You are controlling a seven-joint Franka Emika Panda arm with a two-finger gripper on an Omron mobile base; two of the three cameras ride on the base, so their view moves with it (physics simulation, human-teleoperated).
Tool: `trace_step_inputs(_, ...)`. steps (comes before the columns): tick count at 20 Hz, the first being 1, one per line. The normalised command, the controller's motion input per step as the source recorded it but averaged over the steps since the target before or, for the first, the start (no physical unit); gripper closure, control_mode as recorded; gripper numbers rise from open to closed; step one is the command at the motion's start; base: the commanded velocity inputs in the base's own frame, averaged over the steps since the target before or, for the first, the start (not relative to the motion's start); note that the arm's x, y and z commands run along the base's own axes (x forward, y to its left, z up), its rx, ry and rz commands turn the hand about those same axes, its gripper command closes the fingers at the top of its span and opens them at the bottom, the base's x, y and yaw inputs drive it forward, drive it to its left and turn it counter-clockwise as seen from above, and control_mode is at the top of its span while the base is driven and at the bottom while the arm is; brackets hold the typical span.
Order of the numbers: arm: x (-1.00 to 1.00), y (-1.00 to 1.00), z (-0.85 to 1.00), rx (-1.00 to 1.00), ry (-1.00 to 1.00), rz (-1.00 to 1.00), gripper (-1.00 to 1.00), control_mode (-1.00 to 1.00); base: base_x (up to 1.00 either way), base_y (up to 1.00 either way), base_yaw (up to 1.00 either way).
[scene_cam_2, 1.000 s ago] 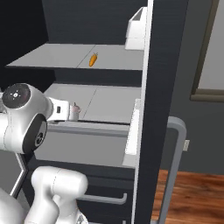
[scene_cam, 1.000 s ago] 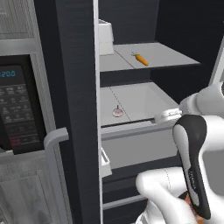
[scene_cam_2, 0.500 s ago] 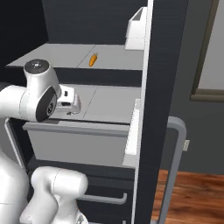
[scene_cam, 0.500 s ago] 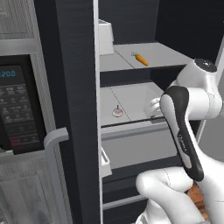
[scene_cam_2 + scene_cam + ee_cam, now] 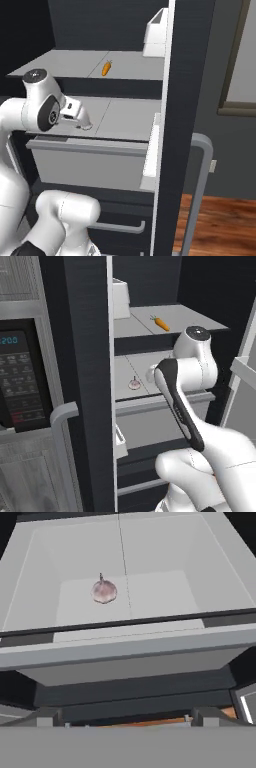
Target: Retrieve the bottle and the shaker from the cabinet and place them next to the mixing bowl on the counter. Then add garlic from the fridge to the mixing bowl.
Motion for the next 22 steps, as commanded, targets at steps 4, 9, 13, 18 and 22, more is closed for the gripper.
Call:
trace_step_inputs(4,0.57,0.19,-0.15,0.03,-0.01,-0.24,-1.00,-1.00,0.00,0.00,0.00)
trace_step_inputs(9,0.81,0.02,-0.01,0.00,0.09,-0.03,-1.00,-1.00,0.00,0.00,0.00)
trace_step_inputs(13,0.49,0.00,-0.09,0.00,0.09,0.05,-1.00,-1.00,0.00,0.00,0.00)
trace_step_inputs(18,0.21,0.00,-0.46,0.01,0.00,0.14,-1.00,-1.00,0.00,0.00,0.00)
trace_step_inputs(22,0.13,0.01,-0.35,0.00,0.00,0.14,-1.00,-1.00,0.00,0.00,0.00)
